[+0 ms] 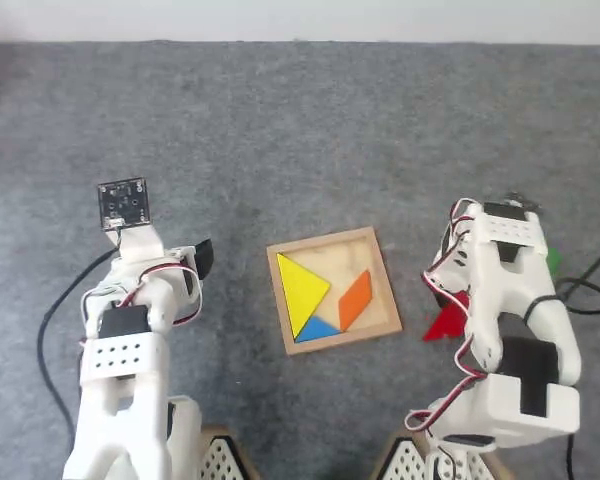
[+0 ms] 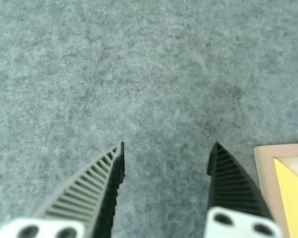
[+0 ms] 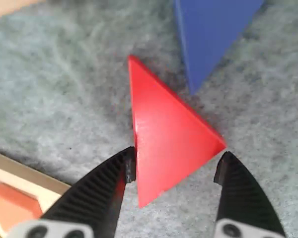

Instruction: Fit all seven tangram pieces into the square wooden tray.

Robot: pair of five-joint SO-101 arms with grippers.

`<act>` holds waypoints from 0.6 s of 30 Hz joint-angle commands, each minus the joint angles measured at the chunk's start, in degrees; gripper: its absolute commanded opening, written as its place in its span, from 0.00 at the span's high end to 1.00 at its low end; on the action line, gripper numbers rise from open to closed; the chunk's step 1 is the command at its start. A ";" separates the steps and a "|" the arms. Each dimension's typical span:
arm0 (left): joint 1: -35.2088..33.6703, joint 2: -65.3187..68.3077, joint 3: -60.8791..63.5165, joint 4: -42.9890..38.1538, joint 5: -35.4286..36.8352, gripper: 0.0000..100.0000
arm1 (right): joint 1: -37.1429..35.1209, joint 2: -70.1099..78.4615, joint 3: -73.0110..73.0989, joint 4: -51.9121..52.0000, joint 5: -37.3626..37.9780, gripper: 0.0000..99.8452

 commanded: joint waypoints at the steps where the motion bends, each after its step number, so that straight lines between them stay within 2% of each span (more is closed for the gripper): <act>1: 0.00 -0.35 -0.40 -0.35 -0.62 0.73 | -0.40 0.13 -2.37 -1.10 -0.53 0.74; 6: -0.26 -0.35 -0.40 -0.35 -0.62 0.73 | -1.01 7.16 -4.92 -1.19 -0.53 0.74; 10: -0.26 -0.35 -0.40 -0.35 -0.62 0.73 | 1.71 10.33 -9.93 3.74 -0.35 0.74; 18: -0.26 -0.35 -0.40 -0.35 -0.62 0.73 | 3.30 7.87 -9.67 2.07 2.02 0.75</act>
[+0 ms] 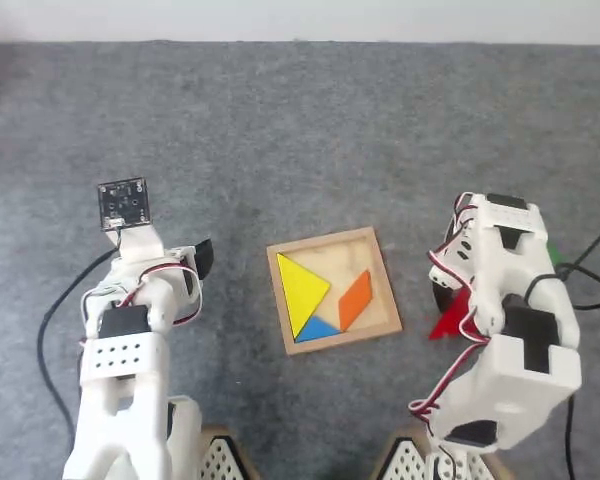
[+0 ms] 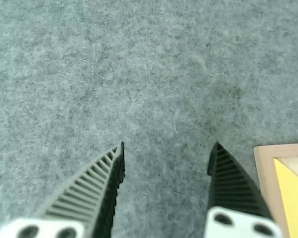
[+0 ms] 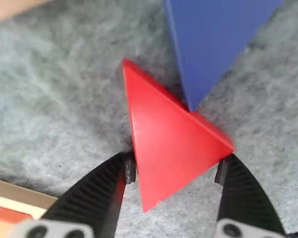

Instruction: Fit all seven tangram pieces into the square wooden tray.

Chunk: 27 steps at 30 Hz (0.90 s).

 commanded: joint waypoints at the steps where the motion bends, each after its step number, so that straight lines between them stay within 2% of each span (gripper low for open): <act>1: -0.26 -0.35 -0.40 -0.35 -0.62 0.73 | 1.54 -3.56 -1.58 -1.19 1.58 0.75; 9: -0.26 -0.35 -0.40 -0.35 -0.62 0.73 | 4.79 -6.90 -0.88 -1.19 6.24 0.74; 15: -0.26 -0.35 -0.40 -0.35 -0.62 0.73 | 4.97 -5.85 -0.79 -1.27 8.26 0.63; 27: -0.35 -0.35 -0.40 -0.35 -0.62 0.73 | 4.79 -1.01 -0.79 -4.00 10.29 0.77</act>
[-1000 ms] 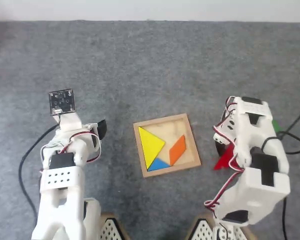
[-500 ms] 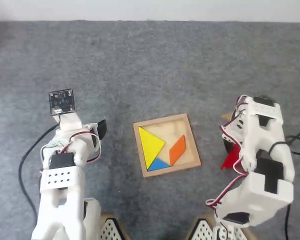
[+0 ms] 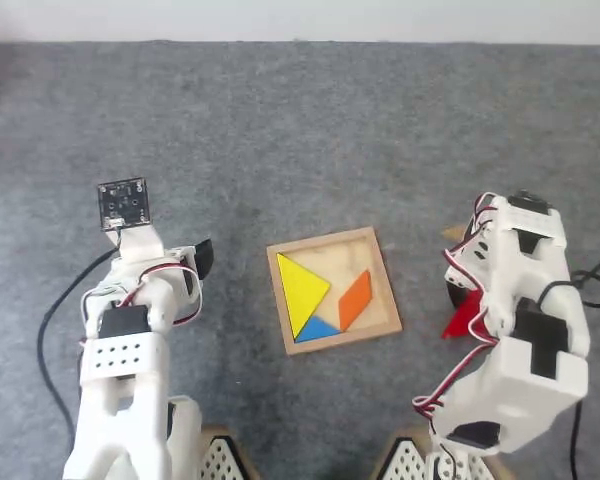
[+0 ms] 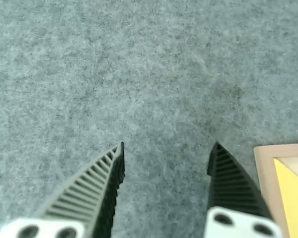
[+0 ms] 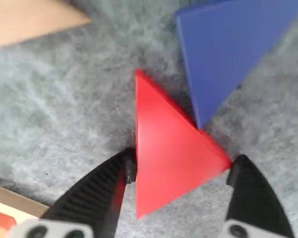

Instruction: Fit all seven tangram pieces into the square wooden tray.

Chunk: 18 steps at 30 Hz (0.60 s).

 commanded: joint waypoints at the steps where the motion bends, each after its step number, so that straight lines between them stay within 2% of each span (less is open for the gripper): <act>1: -0.35 -0.35 -0.40 -0.35 -0.62 0.73 | 0.40 -0.04 -0.88 -1.01 0.53 0.79; 4: -0.35 -0.35 -0.40 -0.35 -0.62 0.73 | 0.40 -0.13 -0.88 -1.01 0.44 0.84; 12: -0.35 -0.35 -0.40 -0.35 -0.62 0.73 | 0.84 -0.84 -1.23 -0.84 -1.85 0.84; 18: -0.26 -0.35 -0.22 -0.35 -0.62 0.73 | -1.63 -9.10 -1.05 0.84 -5.36 0.84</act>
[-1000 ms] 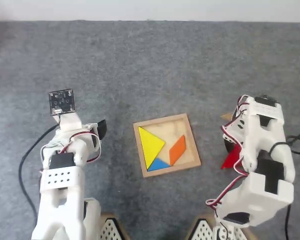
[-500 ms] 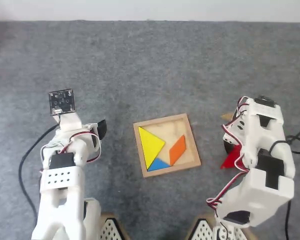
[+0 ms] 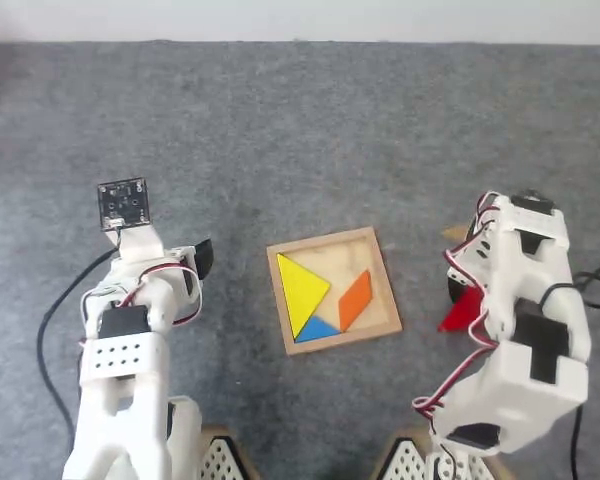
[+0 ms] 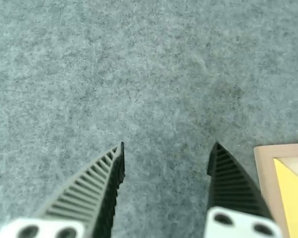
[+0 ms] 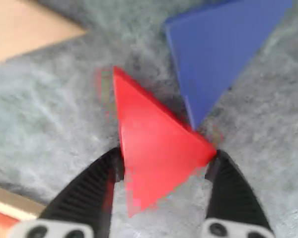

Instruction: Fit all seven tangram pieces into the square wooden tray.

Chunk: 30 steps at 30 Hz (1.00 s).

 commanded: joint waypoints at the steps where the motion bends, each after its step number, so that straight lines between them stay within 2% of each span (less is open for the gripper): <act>1: -0.09 -0.35 0.13 -0.35 -0.62 0.73 | -3.03 -7.69 -1.14 1.01 -3.25 0.84; 7: 0.00 -0.35 1.45 -2.02 -0.62 0.73 | -11.47 -13.32 -1.41 1.01 -9.58 0.86; 10: 0.00 -0.35 1.45 -2.02 -0.62 0.73 | -12.70 -13.93 -1.49 1.27 -10.46 0.85; 12: 0.00 -0.35 1.54 -1.93 -0.62 0.73 | -9.10 -13.93 -2.02 2.15 -7.91 0.85; 14: -0.18 -0.35 1.54 -1.93 -0.88 0.73 | -4.35 -13.49 -3.87 3.91 -1.41 0.85; 18: -0.18 -0.35 1.54 -1.93 -3.25 0.73 | 1.01 -13.49 -5.54 5.85 8.44 0.76; 21: -0.26 -0.35 1.54 -1.93 -3.34 0.73 | 0.92 -13.49 -4.57 5.49 9.49 0.72; 30: -0.26 -0.35 1.54 -1.93 -3.34 0.73 | -0.22 -13.41 2.73 -3.21 10.99 0.72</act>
